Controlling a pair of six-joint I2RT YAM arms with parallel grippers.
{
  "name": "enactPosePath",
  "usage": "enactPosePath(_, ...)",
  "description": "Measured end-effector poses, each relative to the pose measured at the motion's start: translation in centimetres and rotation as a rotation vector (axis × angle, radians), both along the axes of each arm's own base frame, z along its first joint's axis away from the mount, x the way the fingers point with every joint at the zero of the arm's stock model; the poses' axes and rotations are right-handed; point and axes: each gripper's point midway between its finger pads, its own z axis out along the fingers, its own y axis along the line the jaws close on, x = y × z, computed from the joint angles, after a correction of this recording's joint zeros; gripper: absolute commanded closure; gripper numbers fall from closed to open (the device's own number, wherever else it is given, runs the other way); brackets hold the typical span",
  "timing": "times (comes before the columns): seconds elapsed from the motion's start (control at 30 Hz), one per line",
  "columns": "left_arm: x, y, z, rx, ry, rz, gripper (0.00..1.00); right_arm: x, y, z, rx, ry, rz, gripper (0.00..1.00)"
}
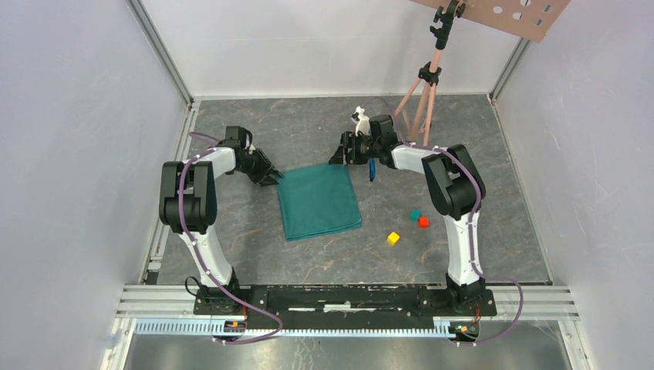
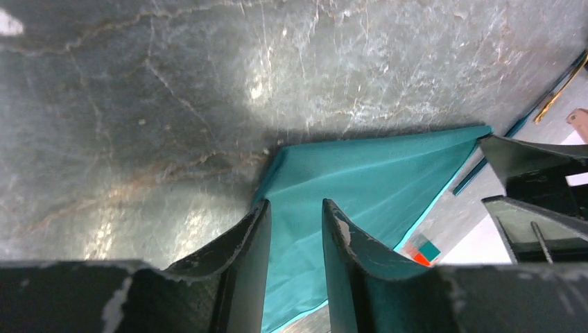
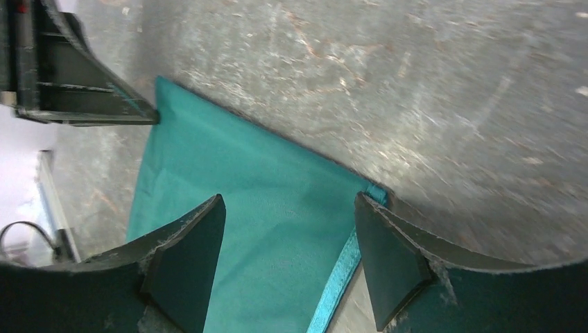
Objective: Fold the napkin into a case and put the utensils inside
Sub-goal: Smooth out the square-folded napkin at the center of the board.
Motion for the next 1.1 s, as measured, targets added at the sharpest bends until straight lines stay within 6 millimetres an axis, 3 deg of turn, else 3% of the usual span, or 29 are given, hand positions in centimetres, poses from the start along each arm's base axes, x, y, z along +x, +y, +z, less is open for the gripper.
enactPosePath(0.07,-0.4,-0.2,0.5,0.016,-0.002,-0.02,0.55,-0.1,-0.8,0.4,-0.046,-0.005,-0.014,0.24)
enactPosePath(0.2,-1.3,-1.4,2.9,0.024,-0.052,-0.061,0.53,-1.5,-1.7,3.5,-0.094,-0.055,-0.022,0.23)
enactPosePath(0.3,-3.4,-2.9,4.7,-0.005,-0.12,-0.103,0.52,-3.9,-1.1,6.5,-0.063,-0.107,0.008,0.23)
enactPosePath(0.37,-5.7,-4.0,4.8,-0.033,-0.132,-0.13,0.52,-6.5,-0.2,7.3,-0.019,-0.11,0.051,0.23)
enactPosePath(0.43,-8.0,-4.9,3.8,-0.054,-0.105,-0.152,0.52,-9.4,0.5,6.5,0.018,-0.079,0.097,0.23)
enactPosePath(0.5,-10.7,-5.6,2.1,-0.066,-0.059,-0.176,0.51,-12.9,0.6,4.4,0.029,-0.003,0.145,0.23)
enactPosePath(0.67,-15.9,-5.3,0.0,-0.065,0.017,-0.184,0.51,-18.6,-1.5,0.1,-0.008,0.146,0.176,0.23)
enactPosePath(0.97,-17.3,-4.1,0.3,-0.014,-0.009,-0.159,0.49,-21.1,-4.0,0.3,-0.049,0.111,0.18,0.23)
enactPosePath(1.1,-17.6,-3.6,1.7,0.009,-0.042,-0.147,0.5,-21.1,-4.6,1.0,-0.081,0.073,0.178,0.25)
